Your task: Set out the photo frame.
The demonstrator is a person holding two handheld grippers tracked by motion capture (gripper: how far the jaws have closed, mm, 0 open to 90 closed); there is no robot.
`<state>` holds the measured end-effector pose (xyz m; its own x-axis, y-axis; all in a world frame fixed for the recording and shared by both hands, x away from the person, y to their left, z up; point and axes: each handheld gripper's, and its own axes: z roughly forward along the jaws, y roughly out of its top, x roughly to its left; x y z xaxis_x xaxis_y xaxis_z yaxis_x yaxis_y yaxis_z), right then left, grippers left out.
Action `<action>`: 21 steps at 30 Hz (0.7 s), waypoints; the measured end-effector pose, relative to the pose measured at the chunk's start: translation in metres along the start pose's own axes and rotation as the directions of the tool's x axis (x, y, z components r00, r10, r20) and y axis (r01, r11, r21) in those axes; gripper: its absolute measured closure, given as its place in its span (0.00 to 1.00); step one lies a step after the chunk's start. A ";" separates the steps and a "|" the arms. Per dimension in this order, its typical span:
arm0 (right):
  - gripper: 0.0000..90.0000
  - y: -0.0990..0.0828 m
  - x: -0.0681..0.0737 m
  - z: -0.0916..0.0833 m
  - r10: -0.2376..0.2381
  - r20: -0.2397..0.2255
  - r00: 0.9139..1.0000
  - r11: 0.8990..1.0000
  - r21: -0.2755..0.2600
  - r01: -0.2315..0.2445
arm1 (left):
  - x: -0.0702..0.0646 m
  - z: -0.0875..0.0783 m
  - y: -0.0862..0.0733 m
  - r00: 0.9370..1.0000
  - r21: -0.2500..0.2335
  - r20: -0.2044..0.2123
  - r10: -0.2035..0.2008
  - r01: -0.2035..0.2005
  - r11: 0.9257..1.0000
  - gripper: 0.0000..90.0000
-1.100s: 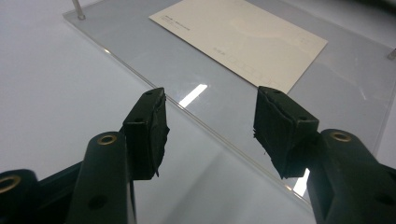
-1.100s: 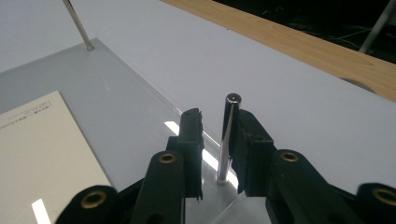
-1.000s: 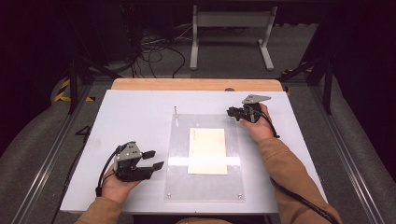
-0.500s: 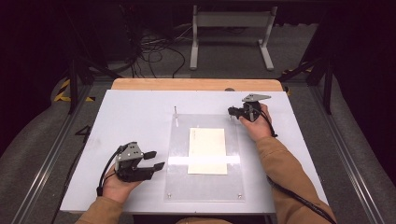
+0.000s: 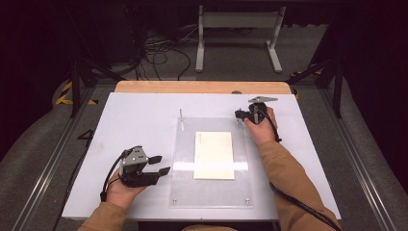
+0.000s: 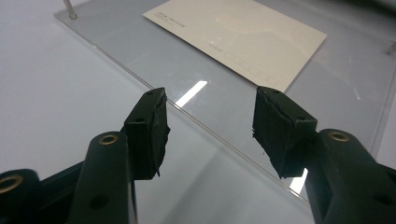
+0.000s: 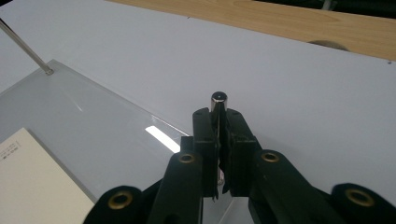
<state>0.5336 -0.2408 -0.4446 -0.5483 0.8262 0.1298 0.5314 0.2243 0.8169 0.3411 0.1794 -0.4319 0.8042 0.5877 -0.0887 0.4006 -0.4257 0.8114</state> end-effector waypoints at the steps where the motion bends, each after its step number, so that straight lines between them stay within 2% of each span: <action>1: 0.94 0.000 0.000 0.000 0.008 0.004 1.000 1.000 0.000 -0.008 | 0.000 0.000 0.000 1.000 -0.001 -0.001 0.002 -0.002 1.000 0.50; 6: 0.94 0.002 0.001 0.003 0.062 0.023 0.998 0.998 0.007 -0.062 | 0.001 0.002 0.000 1.000 0.004 0.000 -0.001 0.001 1.000 0.50; 8: 0.94 0.003 0.001 0.004 0.081 0.030 0.996 0.997 0.015 -0.081 | 0.004 0.002 0.000 1.000 0.008 -0.007 0.009 -0.009 1.000 0.50; 10: 0.94 0.004 0.001 0.004 0.089 0.030 0.996 0.996 0.019 -0.090 | 0.006 0.001 -0.001 1.000 0.007 -0.019 0.002 -0.001 1.000 0.49; 11: 0.94 0.004 0.001 0.005 0.094 0.028 0.995 0.995 0.022 -0.095 | 0.006 0.001 -0.001 1.000 0.001 -0.010 -0.008 0.008 1.000 0.49; 17: 0.94 0.005 -0.001 0.006 0.117 0.023 0.993 0.993 0.025 -0.117 | 0.009 -0.001 -0.003 1.000 -0.001 -0.030 0.003 -0.003 1.000 0.47; 20: 0.94 0.006 -0.002 0.007 0.129 0.023 0.991 0.991 0.036 -0.130 | 0.011 0.002 -0.006 0.999 0.018 -0.037 0.017 -0.017 1.000 0.43; 21: 0.94 0.007 -0.002 0.008 0.135 0.022 0.991 0.990 0.041 -0.136 | 0.011 0.003 -0.008 0.999 0.027 -0.044 0.010 -0.009 1.000 0.41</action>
<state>0.5438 -0.2373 -0.4433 -0.4573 0.8600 0.2263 0.6268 0.1311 0.7681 0.3484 0.1870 -0.4408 0.7879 0.6133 -0.0547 0.4052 -0.4496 0.7961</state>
